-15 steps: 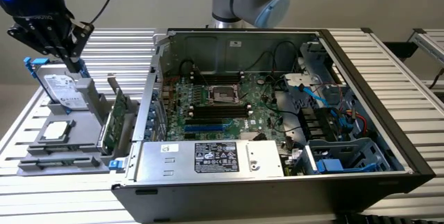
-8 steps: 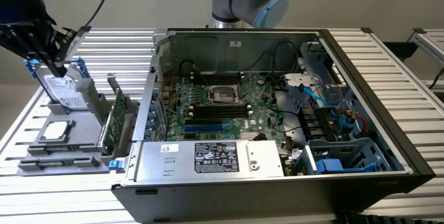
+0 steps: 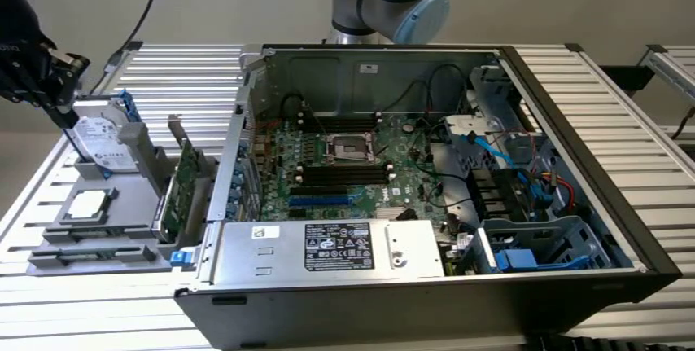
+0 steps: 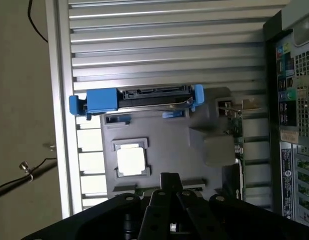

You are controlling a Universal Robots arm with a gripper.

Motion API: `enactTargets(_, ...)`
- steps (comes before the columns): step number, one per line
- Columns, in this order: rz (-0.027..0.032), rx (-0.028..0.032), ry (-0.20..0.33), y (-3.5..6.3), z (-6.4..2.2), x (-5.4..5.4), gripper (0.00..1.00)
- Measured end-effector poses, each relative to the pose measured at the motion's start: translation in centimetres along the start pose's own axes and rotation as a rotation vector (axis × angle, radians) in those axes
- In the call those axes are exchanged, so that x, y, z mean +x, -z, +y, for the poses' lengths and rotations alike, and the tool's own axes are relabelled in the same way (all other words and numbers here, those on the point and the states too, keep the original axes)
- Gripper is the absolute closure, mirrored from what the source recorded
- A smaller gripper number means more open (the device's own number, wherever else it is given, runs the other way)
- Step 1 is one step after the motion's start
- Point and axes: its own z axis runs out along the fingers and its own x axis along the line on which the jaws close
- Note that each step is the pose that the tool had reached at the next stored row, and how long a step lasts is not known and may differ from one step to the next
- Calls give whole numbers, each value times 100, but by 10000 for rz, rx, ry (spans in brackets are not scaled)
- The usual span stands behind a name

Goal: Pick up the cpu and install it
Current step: 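Reach for the cpu, then pick up the cpu and move it towards the insertion slot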

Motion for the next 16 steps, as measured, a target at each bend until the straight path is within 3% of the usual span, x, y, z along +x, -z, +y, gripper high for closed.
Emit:
enactTargets(4,-5,5,0,-42,-13,169,89)
enactTargets(16,-1,13,3,-40,-14,170,89)
